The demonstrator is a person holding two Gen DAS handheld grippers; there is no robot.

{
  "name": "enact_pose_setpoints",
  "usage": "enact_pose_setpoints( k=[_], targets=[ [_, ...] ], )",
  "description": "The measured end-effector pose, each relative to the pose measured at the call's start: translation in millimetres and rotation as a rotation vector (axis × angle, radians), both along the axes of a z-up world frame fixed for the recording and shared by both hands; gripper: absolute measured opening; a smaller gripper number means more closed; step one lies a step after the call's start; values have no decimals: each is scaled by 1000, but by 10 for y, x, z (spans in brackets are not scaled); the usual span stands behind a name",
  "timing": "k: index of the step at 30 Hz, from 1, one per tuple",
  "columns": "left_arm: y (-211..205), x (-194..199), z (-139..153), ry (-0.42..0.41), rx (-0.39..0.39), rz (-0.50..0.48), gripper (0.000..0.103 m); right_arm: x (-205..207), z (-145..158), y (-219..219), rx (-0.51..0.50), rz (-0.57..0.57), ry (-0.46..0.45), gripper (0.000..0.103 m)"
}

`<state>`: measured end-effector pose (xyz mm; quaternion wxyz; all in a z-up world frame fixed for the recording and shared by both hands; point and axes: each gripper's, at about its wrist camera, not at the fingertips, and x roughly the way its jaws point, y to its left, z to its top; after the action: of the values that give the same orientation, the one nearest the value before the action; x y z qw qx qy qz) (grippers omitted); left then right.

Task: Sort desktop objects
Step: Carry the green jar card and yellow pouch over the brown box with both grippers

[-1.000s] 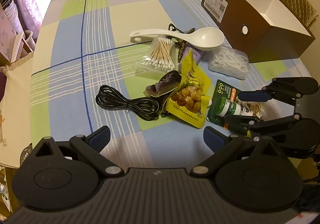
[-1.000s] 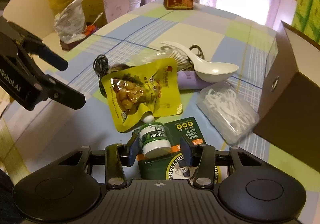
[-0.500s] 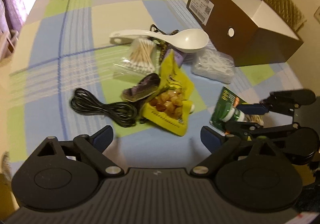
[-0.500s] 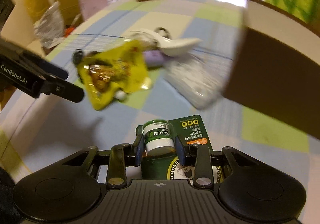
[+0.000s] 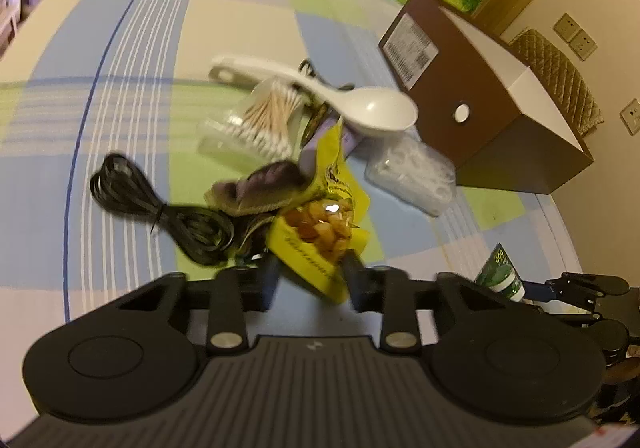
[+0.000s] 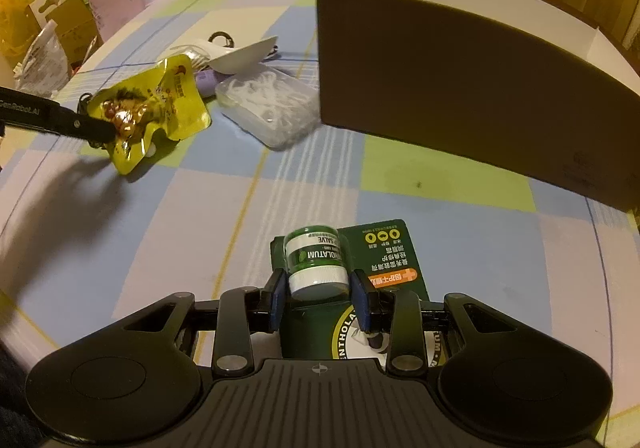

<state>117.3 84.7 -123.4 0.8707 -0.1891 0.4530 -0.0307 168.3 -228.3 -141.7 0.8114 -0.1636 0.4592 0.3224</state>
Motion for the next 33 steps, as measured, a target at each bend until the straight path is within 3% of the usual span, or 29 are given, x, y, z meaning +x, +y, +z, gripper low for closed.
enact_pose_setpoints(
  k=[8,13,15,18,21,22,23,29,33],
  targets=[
    [-552,50,231,-106,309,-152,8,75,2,-135,-7,-10,-4,31],
    [-1059,-16,209,-159,598,-345,8,90,17,-224,-7,-11,-4,31],
    [-1211,-35,159,-156,652,-411,8,94,22,-263,-5,-11,-4,31],
    [-1248,21,136,-125,587,-390,13,107,24,-311,-2,-9,-3,31],
    [-1157,82,181,-125,458,-323,18,127,26,-343,0,-2,-1,31],
    [-1131,125,193,-119,426,-302,24,133,25,-350,1,0,-1,31],
    [-1114,174,193,-109,414,-286,28,139,26,-358,1,2,-1,31],
    [-1211,471,132,-43,416,-291,33,171,23,-405,0,18,0,31],
    [-1266,504,102,-32,417,-243,32,178,21,-445,5,23,-3,31]
  ],
)
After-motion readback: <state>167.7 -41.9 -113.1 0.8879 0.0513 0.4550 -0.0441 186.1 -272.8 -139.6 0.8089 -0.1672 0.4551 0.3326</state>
